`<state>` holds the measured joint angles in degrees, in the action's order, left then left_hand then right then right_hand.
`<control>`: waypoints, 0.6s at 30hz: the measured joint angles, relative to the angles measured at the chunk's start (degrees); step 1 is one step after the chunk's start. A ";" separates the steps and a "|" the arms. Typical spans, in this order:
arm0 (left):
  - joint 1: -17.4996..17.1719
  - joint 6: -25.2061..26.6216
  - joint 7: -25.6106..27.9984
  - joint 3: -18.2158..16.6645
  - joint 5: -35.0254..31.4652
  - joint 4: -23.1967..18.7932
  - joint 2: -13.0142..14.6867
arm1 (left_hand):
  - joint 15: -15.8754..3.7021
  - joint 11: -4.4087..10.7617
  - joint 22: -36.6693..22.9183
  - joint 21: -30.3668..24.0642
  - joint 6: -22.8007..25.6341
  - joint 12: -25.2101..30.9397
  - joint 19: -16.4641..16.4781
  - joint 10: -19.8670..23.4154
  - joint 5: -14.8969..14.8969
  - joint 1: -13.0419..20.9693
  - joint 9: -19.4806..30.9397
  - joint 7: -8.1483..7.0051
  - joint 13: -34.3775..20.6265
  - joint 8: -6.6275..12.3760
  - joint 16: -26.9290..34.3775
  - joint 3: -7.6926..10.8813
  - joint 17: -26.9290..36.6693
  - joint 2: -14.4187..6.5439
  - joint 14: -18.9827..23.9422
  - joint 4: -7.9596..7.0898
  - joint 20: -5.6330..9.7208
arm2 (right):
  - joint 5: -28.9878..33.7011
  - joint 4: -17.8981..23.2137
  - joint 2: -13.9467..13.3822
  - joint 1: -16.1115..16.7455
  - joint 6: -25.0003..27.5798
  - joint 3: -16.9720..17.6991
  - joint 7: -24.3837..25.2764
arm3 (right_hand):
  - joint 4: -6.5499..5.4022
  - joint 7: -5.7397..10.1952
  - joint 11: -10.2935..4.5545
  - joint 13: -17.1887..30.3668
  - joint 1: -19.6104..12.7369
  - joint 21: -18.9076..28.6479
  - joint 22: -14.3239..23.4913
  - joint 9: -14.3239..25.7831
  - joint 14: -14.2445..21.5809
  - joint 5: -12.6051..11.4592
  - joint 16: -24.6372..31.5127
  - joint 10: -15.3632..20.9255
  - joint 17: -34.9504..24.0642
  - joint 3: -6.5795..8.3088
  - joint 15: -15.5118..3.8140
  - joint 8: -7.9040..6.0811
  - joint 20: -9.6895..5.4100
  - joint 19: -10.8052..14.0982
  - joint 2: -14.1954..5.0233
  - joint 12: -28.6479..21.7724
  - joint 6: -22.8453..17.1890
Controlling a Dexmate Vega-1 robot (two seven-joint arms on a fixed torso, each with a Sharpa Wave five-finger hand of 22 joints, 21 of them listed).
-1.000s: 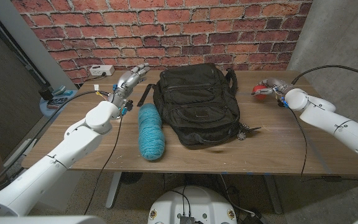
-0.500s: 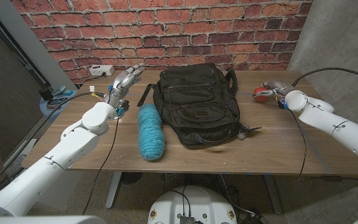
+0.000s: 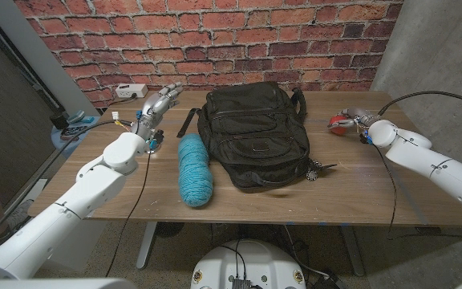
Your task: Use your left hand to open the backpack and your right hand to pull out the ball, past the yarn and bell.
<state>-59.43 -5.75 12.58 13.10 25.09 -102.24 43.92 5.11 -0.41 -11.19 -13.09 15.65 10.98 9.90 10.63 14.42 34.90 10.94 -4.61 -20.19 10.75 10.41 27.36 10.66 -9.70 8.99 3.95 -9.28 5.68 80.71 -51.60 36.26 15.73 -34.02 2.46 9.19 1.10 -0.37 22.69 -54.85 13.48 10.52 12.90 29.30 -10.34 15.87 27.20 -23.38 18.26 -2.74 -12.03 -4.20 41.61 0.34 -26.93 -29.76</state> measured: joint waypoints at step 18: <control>0.32 -0.74 -1.00 -0.36 0.57 1.44 0.28 | -0.02 0.11 0.00 0.43 -0.02 0.00 -0.61 -0.11 0.00 -0.31 0.00 0.02 0.80 0.00 0.00 0.56 -0.27 0.31 -0.45 0.24 0.18 | -0.62 0.97 0.32 0.85 2.07 -0.08 1.01 | -0.12 0.00 0.00 0.04 -0.46 0.00 0.00 0.00 0.00 -0.02 -0.83 -0.01 0.00 0.10 0.00 0.00 0.21 -0.22 0.02 -0.01 0.00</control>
<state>-59.11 -6.50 11.58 12.73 25.66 -100.80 44.20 5.09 -0.30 -11.19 -12.66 15.64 10.98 9.29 10.52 14.41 34.59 10.94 -4.59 -19.39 10.75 10.42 27.91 10.38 -9.40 8.54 4.20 -9.11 5.07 81.68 -51.28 37.11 17.80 -34.10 3.47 9.07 1.10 -0.37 22.73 -55.31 13.48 10.52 12.90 29.30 -10.36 15.03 27.20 -23.38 18.36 -2.74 -12.03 -3.99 41.39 0.35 -26.94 -29.76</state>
